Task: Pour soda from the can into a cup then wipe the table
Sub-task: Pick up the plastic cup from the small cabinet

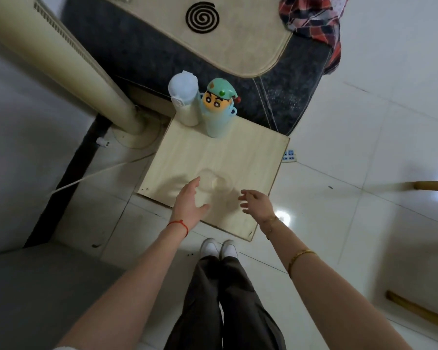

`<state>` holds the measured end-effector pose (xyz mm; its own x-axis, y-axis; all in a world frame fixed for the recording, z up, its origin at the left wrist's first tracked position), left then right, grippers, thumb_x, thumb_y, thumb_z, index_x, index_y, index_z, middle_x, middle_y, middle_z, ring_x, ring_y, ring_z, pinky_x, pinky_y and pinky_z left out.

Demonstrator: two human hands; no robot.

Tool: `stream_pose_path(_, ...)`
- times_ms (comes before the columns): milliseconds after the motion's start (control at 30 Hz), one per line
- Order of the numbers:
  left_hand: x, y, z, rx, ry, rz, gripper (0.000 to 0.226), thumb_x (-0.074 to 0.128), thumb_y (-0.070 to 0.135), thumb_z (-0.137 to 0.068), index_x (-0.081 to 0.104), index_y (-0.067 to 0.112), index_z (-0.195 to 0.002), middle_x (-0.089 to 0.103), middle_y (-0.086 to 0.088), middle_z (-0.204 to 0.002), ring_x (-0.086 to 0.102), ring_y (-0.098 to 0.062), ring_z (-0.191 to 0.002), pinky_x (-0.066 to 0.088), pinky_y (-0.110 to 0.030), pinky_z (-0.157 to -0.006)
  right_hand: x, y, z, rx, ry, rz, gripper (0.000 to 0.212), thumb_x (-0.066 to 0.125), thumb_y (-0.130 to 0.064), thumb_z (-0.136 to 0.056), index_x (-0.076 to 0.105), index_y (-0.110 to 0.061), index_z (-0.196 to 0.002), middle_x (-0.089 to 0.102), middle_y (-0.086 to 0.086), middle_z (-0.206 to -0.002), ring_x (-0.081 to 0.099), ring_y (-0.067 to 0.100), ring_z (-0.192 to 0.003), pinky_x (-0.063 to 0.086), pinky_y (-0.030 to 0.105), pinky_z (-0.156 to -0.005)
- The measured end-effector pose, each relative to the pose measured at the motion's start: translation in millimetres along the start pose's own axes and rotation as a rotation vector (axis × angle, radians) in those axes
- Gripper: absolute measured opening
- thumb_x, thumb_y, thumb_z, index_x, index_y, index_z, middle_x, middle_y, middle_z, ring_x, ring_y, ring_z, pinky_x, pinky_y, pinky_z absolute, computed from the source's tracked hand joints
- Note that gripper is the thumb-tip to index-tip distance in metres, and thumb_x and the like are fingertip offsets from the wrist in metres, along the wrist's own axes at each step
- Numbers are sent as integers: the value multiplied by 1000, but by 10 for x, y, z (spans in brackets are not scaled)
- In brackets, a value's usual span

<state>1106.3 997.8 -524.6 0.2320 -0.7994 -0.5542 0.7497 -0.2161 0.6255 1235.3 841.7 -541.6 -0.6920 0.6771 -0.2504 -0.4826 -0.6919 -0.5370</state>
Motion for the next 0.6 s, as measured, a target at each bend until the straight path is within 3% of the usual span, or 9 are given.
stream_pose_path(100,204,-124,-205,24,13,63,85,79,13,-79,32,22,-149,45,-1,-145,50,-12,-117,43,-21,-96,109,119,-260,1,24,-86,34,36,-10,-100,62,-2,-121,66,8,-101,59,18,-82,52,30,-76)
stream_pose_path(200,348,-161,-372,68,44,82,88,81,14,-77,32,25,-149,43,-2,-144,49,-14,-122,39,-3,-84,186,184,-433,-43,35,-125,34,37,-9,-99,65,-6,-118,69,6,-100,62,17,-83,53,31,-80)
stream_pose_path(267,402,-145,-453,115,64,111,86,83,17,-75,35,27,-146,45,-1,-140,50,-15,-120,43,-9,-89,232,204,-486,-75,27,-156,33,37,-8,-99,66,-8,-115,69,4,-96,63,17,-82,54,28,-79)
stream_pose_path(367,444,-122,-518,172,99,139,75,83,25,-75,43,29,-138,50,6,-134,51,-12,-118,48,-32,-100,268,220,-509,-102,22,-173,33,36,-8,-100,66,-11,-113,69,4,-96,63,15,-81,54,21,-75)
stream_pose_path(500,426,-31,-523,189,121,178,64,84,30,-74,50,26,-128,59,9,-125,58,-11,-110,52,-26,-93,271,201,-525,-97,29,-178,33,36,-8,-100,66,-6,-115,69,5,-94,62,14,-76,54,16,-66)
stream_pose_path(600,345,116,-432,228,101,206,61,84,28,-73,51,27,-125,61,13,-122,58,-5,-110,50,-21,-92,247,110,-448,-99,26,-181,32,38,-11,-99,67,-4,-112,69,7,-95,65,17,-78,54,23,-69)
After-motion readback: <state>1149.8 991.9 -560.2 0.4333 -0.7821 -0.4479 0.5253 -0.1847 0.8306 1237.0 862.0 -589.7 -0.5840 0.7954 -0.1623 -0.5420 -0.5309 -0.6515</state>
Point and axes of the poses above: each hand's wrist, its own z-axis away from the middle knuckle, its own x-axis out of the palm, y = z × x, the point moved 5 cm from there along -z, towards the middle knuckle
